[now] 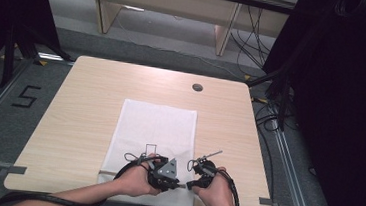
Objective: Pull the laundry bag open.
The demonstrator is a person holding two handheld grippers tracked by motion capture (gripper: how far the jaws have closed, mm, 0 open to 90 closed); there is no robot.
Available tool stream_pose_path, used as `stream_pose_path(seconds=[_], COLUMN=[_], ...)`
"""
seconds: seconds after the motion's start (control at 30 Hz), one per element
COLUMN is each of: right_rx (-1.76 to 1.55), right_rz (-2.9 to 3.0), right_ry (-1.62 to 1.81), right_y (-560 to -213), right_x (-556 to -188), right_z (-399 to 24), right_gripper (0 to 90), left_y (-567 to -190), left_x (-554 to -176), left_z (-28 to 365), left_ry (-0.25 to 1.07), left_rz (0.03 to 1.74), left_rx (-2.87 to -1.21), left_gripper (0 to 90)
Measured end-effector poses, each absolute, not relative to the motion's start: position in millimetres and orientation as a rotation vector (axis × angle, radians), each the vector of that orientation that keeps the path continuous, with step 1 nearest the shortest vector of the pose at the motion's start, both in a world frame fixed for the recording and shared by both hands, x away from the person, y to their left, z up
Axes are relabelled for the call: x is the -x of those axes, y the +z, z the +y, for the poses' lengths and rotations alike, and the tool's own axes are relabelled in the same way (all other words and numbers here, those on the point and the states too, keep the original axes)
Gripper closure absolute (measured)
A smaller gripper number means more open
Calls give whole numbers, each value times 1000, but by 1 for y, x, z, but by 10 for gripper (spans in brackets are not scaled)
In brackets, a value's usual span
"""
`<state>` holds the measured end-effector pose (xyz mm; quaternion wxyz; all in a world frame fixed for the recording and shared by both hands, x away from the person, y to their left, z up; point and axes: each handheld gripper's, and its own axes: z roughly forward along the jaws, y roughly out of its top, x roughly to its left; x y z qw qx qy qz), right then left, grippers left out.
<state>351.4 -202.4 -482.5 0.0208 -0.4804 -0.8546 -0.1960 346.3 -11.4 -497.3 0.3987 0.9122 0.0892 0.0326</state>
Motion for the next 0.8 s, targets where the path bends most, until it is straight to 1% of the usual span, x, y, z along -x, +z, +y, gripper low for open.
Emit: stream_pose_path(seconds=[0.3,0.4,0.53,0.8], right_rx=[1487,1490,1492,1497], right_rz=[-2649,-2652,-2655,-2656], right_ry=[-625,-624,-625,-596], right_y=[-483,-483,-483,-482], right_x=[-351,-351,-350,-350], right_z=[-202,-202,-202,-201], right_gripper=[900,900,900,900], left_y=[-496,-494,-491,-491], left_x=[-346,-347,-346,-346], left_z=[-8,-7,-1,1], left_ry=[73,90,80,78], left_rz=[223,203,233,225], left_rx=[-2309,-2322,-2304,-2307], left_gripper=[820,820,820,820])
